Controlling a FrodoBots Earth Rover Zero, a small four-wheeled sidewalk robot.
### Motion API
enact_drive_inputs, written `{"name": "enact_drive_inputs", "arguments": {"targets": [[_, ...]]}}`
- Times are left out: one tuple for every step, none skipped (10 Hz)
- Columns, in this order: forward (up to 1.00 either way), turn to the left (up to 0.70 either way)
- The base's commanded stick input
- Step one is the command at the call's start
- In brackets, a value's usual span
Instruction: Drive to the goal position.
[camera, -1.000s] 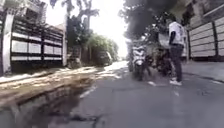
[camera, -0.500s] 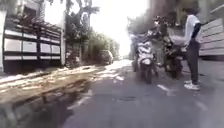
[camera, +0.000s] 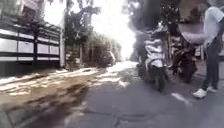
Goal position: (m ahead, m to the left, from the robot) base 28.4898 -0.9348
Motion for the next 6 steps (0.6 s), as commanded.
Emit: {"name": "enact_drive_inputs", "arguments": {"targets": [[1.0,0.0],[1.0,0.0],[1.0,0.0],[1.0,0.0],[1.0,0.0],[1.0,0.0]]}}
